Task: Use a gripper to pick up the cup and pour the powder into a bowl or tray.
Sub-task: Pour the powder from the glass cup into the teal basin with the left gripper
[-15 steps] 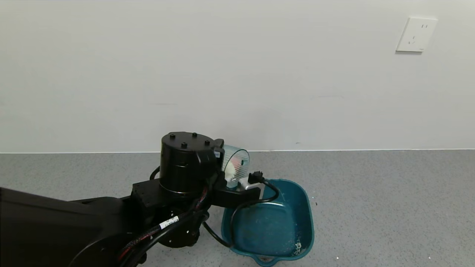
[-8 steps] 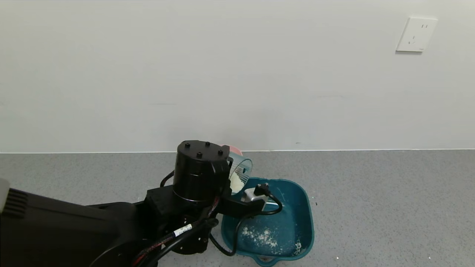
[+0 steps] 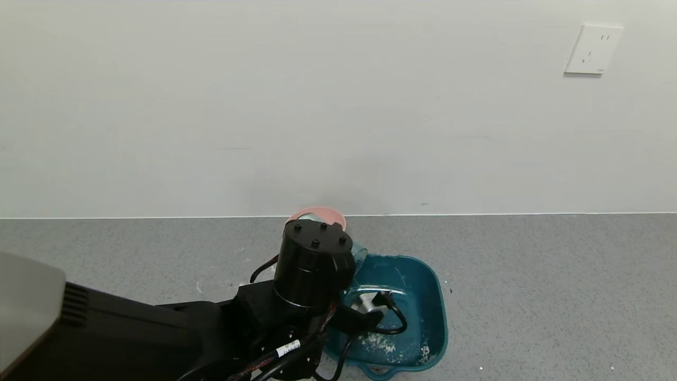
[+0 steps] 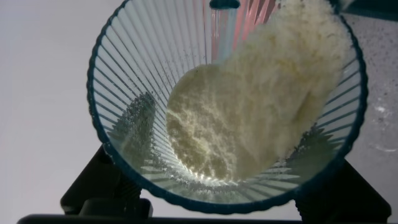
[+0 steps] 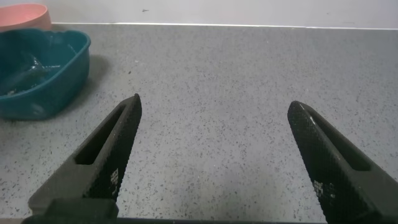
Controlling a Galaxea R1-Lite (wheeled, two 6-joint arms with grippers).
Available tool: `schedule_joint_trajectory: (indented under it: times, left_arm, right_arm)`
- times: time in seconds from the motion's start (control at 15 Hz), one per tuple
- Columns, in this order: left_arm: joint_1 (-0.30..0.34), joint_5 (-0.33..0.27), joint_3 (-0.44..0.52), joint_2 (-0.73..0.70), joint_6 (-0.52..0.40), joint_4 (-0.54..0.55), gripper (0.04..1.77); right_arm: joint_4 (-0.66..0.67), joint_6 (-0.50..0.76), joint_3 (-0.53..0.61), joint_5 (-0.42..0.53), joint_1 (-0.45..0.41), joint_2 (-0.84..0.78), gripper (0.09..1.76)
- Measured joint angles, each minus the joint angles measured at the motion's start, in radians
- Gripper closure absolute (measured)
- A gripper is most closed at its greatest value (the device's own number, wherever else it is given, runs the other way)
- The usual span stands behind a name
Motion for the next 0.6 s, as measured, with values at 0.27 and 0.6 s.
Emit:
schedule_joint_trajectory:
  times: [0.27, 0.6]
  left_arm:
    - [-0.005, 0.026, -0.005, 0.013, 0.077, -0.004, 0.52]
    - [-0.008, 0.033, -0.011, 0.032, 0.073, -0.045, 0.52]
  right_arm:
    - [0.000, 0.000, 0.000, 0.000, 0.000, 0.000, 0.14]
    - [0.000, 0.000, 0.000, 0.000, 0.000, 0.000, 0.14]
